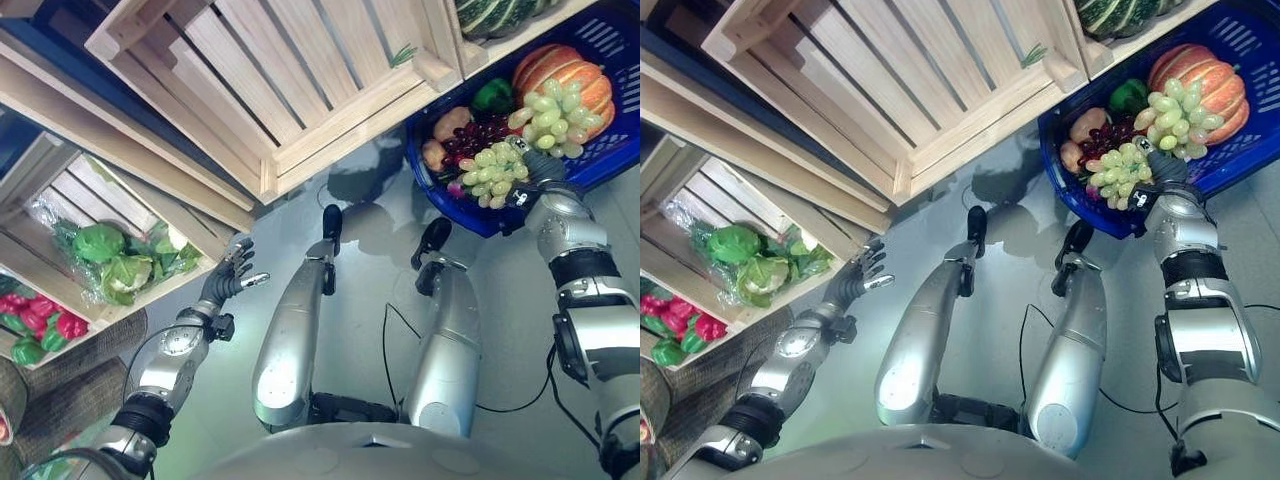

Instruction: Pick up fruits and vegetables into the basket

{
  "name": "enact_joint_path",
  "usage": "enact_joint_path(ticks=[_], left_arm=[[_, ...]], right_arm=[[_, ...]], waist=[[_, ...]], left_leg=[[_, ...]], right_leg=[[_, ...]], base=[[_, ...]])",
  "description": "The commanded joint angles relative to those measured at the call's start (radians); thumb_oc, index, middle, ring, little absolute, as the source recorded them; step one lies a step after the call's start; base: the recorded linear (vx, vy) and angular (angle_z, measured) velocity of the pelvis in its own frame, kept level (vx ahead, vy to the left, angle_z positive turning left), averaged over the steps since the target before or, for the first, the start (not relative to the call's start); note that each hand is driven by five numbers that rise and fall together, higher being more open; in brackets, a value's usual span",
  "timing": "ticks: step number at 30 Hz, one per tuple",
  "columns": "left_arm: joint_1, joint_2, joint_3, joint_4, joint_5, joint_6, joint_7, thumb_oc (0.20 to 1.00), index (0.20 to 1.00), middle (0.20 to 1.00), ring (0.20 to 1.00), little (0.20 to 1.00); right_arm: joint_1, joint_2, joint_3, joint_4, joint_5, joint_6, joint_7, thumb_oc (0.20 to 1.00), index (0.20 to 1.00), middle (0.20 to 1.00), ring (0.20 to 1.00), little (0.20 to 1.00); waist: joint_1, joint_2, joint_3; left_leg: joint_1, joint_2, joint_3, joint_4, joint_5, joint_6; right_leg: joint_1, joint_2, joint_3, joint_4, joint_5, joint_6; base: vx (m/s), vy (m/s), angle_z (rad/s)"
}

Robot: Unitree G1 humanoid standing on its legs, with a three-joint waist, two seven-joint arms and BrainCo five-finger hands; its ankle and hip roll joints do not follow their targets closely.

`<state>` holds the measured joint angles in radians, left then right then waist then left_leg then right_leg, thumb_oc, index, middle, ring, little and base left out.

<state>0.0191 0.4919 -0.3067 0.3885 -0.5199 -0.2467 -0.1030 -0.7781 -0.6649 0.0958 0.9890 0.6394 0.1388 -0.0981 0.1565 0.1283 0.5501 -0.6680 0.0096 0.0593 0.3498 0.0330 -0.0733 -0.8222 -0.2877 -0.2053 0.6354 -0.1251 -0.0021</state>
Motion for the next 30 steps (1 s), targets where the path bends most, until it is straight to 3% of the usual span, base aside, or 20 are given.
enact_joint_path(ticks=[1,8,14,15,19,24,30], left_arm=[[0.085,0.002,-0.014,-0.009,-0.005,-0.013,-0.013,1.0,1.0,1.0,1.0,1.0],[0.085,-0.001,-0.035,-0.005,0.004,-0.012,-0.02,1.0,1.0,1.0,1.0,1.0],[0.076,0.006,-0.059,-0.015,-0.017,-0.017,-0.008,1.0,1.0,1.0,1.0,1.0],[0.077,0.005,-0.063,-0.012,-0.02,-0.023,-0.008,1.0,1.0,1.0,1.0,1.0],[0.08,-0.002,-0.071,-0.006,-0.022,-0.032,-0.004,1.0,1.0,1.0,1.0,1.0],[0.087,-0.026,-0.065,0.024,-0.036,-0.048,-0.024,1.0,1.0,1.0,1.0,1.0],[0.079,-0.055,-0.039,0.077,-0.044,-0.055,-0.019,1.0,1.0,1.0,1.0,1.0]], right_arm=[[-0.012,-0.123,0.007,0.039,0.095,0.0,0.055,0.2,0.2,0.2,0.2,0.2],[-0.014,-0.12,-0.019,0.094,0.151,0.007,0.071,0.2,0.2,0.2,0.2,0.2],[-0.022,-0.133,-0.048,0.139,0.136,-0.043,0.019,0.2,0.2,0.2,0.2,0.2],[-0.025,-0.136,-0.049,0.136,0.122,-0.065,-0.027,1.0,1.0,1.0,1.0,1.0],[-0.022,-0.131,-0.055,0.111,0.029,-0.152,-0.129,1.0,1.0,1.0,1.0,1.0],[0.023,-0.105,-0.06,0.049,-0.034,-0.213,-0.202,1.0,1.0,1.0,1.0,1.0],[0.139,-0.034,-0.053,-0.033,-0.12,-0.287,-0.264,1.0,1.0,1.0,1.0,1.0]], waist=[[-0.011,0.167,-0.03],[-0.011,0.185,-0.03],[-0.017,0.203,-0.03],[-0.019,0.205,-0.03],[-0.026,0.2,-0.03],[-0.042,0.186,-0.03],[-0.07,0.143,-0.03]], left_leg=[[-0.061,-0.003,0.03,0.044,-0.082,0.038],[-0.089,-0.009,0.025,0.051,-0.081,0.043],[-0.119,-0.012,0.024,0.057,-0.082,0.048],[-0.119,-0.013,0.023,0.058,-0.082,0.048],[-0.103,-0.012,0.024,0.037,-0.076,0.044],[-0.063,-0.011,0.029,0.013,-0.073,0.036],[0.027,-0.002,0.031,-0.024,-0.069,0.031]], right_leg=[[-0.028,0.035,-0.023,0.106,-0.132,0.02],[-0.067,0.038,-0.009,0.124,-0.138,0.016],[-0.105,0.046,0.01,0.132,-0.14,0.015],[-0.106,0.048,0.012,0.131,-0.139,0.014],[-0.088,0.06,0.011,0.102,-0.128,0.018],[-0.044,0.072,0.007,0.069,-0.117,0.022],[0.055,0.091,0.005,0.0,-0.093,0.032]], base=[[0.0,-0.017,0.08],[0.0,-0.005,0.06],[0.0,0.0,0.0],[0.0,0.0,0.0],[-0.03,0.004,-0.02],[-0.02,0.034,-0.02],[-0.01,0.036,-0.08]])
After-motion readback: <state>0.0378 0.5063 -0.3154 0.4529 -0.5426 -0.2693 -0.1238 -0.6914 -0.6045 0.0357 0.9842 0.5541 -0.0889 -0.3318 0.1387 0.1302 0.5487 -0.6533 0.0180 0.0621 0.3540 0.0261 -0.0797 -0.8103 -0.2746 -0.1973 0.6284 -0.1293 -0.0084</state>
